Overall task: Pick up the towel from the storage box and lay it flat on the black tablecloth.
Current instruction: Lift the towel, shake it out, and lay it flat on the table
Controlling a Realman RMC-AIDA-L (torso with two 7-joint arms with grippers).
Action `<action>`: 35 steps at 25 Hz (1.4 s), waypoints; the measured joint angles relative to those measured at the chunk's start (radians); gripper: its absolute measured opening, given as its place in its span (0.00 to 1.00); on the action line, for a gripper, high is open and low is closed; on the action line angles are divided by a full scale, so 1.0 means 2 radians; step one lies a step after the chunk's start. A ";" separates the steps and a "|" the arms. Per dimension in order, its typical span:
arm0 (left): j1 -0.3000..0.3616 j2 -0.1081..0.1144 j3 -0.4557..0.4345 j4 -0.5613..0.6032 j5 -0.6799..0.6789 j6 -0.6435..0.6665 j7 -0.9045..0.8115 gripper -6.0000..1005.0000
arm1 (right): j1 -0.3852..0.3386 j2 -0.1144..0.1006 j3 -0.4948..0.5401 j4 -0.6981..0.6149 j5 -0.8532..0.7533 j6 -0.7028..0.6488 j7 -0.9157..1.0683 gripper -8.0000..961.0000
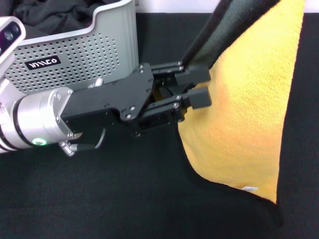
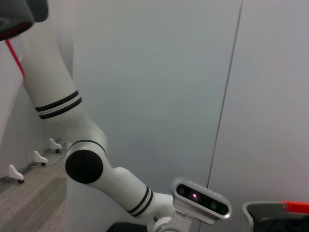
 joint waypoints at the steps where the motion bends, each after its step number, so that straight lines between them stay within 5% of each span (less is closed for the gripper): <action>1: -0.002 0.000 0.000 0.000 -0.003 -0.002 0.005 0.44 | 0.003 -0.001 0.000 -0.004 0.001 0.000 0.000 0.02; 17: -0.048 -0.001 0.048 -0.008 -0.005 -0.031 0.012 0.44 | 0.030 0.004 0.047 -0.004 -0.015 -0.004 -0.013 0.02; 23: -0.050 -0.001 0.083 -0.004 -0.007 -0.024 0.011 0.44 | 0.030 0.005 0.077 -0.003 -0.024 -0.005 -0.015 0.03; 35: -0.035 -0.001 0.081 -0.008 -0.051 -0.045 0.055 0.44 | 0.034 0.006 0.081 -0.007 -0.028 -0.006 -0.025 0.03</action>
